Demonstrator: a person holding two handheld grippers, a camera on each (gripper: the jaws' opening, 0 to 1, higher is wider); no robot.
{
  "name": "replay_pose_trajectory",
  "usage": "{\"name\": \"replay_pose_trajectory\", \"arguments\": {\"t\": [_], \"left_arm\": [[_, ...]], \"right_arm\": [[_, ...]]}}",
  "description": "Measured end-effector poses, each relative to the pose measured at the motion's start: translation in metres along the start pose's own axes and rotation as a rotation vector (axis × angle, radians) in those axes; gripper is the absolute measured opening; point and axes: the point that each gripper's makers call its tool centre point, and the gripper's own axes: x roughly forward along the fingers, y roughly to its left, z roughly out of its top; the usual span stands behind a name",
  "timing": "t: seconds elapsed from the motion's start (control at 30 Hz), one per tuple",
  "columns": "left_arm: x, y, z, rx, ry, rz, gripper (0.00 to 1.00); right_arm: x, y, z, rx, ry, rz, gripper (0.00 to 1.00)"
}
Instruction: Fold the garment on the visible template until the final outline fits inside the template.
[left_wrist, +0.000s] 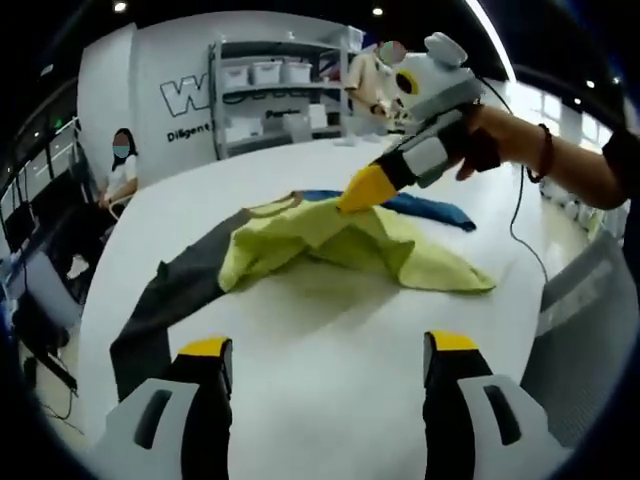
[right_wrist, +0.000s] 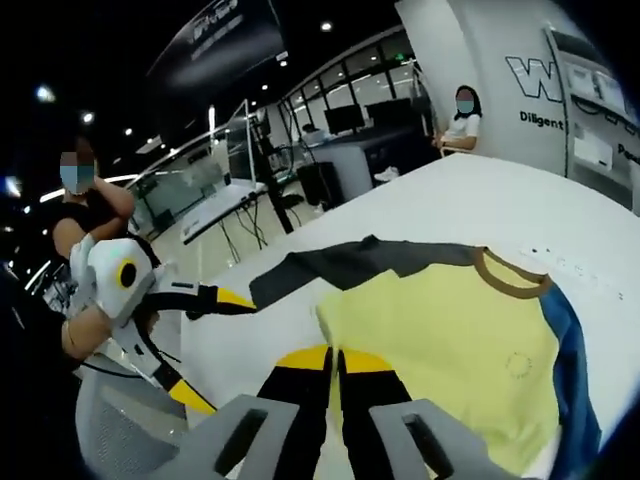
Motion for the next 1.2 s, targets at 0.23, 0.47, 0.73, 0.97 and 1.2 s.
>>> {"name": "replay_pose_trajectory", "arguments": {"t": [0.23, 0.47, 0.73, 0.97, 1.2], "left_arm": [[0.013, -0.001, 0.029, -0.151, -0.109, -0.083, 0.53], [0.018, 0.0, 0.045, -0.296, -0.193, -0.166, 0.41], [0.021, -0.011, 0.05, -0.303, -0.215, -0.236, 0.29], [0.02, -0.018, 0.055, -0.274, -0.227, -0.28, 0.16], [0.018, -0.019, 0.056, -0.228, -0.225, -0.287, 0.01]], "right_arm": [[-0.007, 0.018, 0.004, 0.051, -0.028, 0.082, 0.0], [-0.013, 0.03, 0.005, 0.106, -0.051, 0.161, 0.0], [-0.014, 0.034, 0.0, 0.112, -0.042, 0.185, 0.0], [-0.014, 0.036, -0.005, 0.081, -0.02, 0.188, 0.0], [-0.015, 0.036, -0.006, 0.078, -0.02, 0.188, 0.0]]}}
